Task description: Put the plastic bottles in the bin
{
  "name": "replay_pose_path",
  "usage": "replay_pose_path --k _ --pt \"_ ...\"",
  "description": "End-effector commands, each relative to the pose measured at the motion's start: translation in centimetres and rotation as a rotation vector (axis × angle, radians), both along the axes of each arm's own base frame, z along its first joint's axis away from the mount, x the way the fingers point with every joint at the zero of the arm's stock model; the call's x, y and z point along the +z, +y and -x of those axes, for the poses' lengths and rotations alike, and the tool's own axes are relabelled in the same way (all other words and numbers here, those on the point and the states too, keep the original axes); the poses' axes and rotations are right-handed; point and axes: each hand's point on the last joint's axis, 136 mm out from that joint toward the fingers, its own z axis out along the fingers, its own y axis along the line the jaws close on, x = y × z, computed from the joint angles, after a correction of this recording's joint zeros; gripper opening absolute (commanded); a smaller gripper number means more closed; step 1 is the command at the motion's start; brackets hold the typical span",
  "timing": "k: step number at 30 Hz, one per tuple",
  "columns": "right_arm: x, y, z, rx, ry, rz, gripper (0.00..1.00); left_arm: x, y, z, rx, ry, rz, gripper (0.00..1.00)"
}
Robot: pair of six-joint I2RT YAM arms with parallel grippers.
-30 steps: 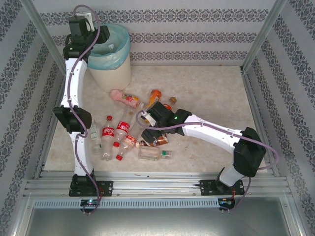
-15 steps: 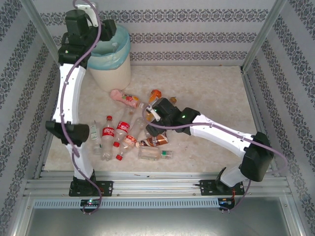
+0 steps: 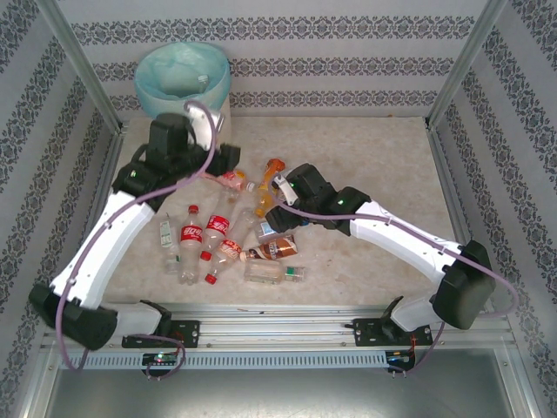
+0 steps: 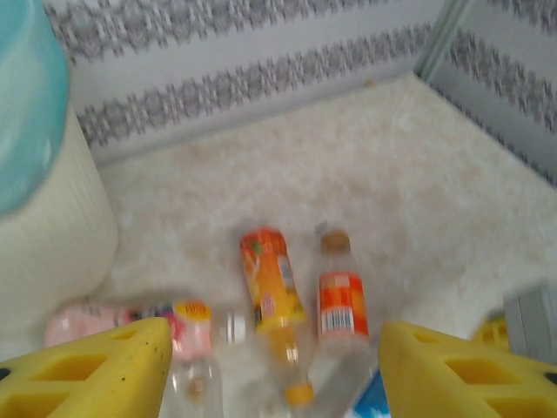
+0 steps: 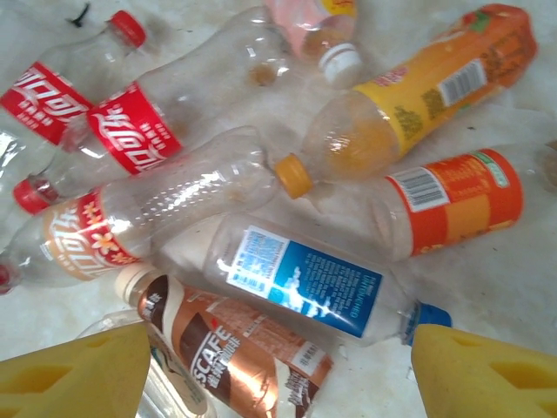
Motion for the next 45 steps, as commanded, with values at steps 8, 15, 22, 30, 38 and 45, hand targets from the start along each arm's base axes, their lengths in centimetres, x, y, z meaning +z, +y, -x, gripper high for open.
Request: replay_pose_path --k 8,15,22,30,38,45 --pt "-0.8 4.1 5.4 0.621 -0.162 0.069 0.82 -6.3 4.7 6.7 0.181 0.018 0.101 0.69" --pt "-2.3 5.1 7.0 1.006 -0.375 0.145 0.83 -10.1 7.8 7.8 0.31 0.026 0.016 0.7" --pt "-3.6 9.4 4.0 1.108 -0.461 0.238 0.78 -10.1 10.1 8.0 0.416 -0.027 -0.02 0.73" --pt "-6.5 12.7 2.1 1.22 -0.486 0.322 0.74 -7.2 13.1 9.6 0.516 -0.205 -0.03 0.82" --pt "-9.7 12.2 -0.1 1.3 -0.447 0.497 0.74 -6.4 13.8 10.5 0.54 -0.257 0.001 0.83" --pt "-11.5 12.0 -1.1 1.341 -0.394 0.546 0.74 -6.5 13.6 10.4 0.531 -0.25 0.008 0.83"
